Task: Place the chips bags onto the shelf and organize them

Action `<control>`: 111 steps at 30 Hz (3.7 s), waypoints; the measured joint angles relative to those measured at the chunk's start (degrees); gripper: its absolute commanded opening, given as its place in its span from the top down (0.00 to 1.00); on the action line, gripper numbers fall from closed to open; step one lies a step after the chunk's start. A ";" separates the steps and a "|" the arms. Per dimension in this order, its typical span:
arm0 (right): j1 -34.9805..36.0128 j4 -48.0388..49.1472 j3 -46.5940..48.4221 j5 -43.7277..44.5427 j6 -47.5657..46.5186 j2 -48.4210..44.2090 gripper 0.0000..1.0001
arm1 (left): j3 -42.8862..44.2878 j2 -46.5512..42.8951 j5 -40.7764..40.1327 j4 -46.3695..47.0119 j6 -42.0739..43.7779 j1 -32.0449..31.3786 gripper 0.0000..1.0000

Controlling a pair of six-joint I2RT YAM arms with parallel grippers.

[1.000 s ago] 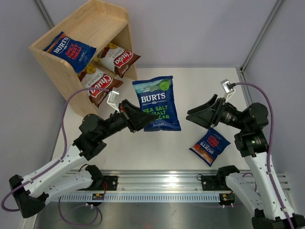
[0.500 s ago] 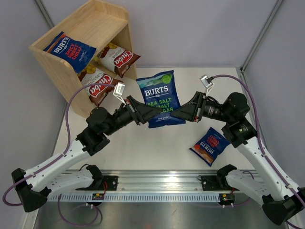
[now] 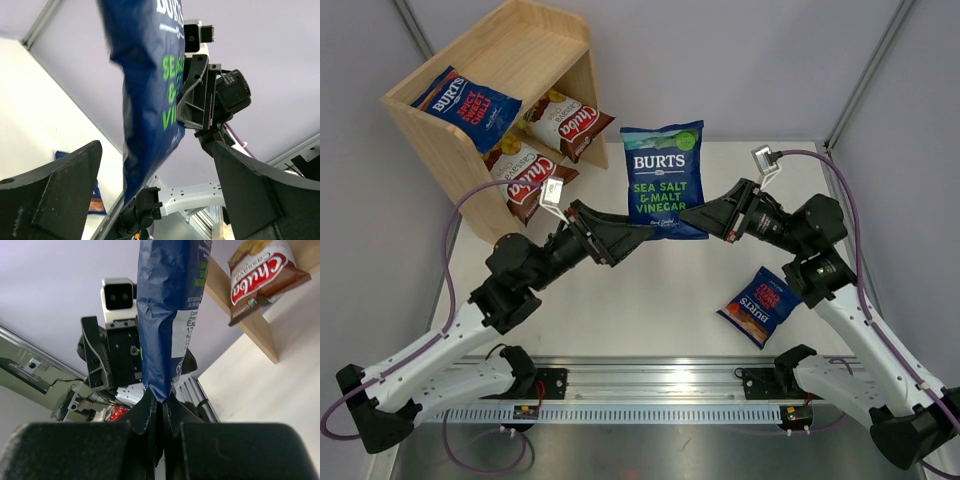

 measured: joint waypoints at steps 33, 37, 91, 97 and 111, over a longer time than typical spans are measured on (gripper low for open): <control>2.47 7.56 4.50 3.04 10.25 9.68 0.93 | -16.13 7.10 -13.88 42.69 -2.78 -5.77 0.42; 2.47 7.02 4.50 3.10 10.27 9.68 0.94 | -15.30 7.10 -13.73 43.60 -1.38 -5.77 0.49; 2.62 -40.63 20.59 30.77 -21.05 -13.99 0.00 | 17.31 13.60 -42.53 6.16 2.80 -4.79 1.00; 2.62 -45.77 20.35 32.13 -22.69 -14.93 0.00 | 30.40 23.23 -46.82 -1.90 1.22 4.63 1.00; 2.62 -51.10 19.58 33.09 -25.22 -16.15 0.01 | 41.27 34.05 -48.35 -11.50 -5.79 21.53 1.00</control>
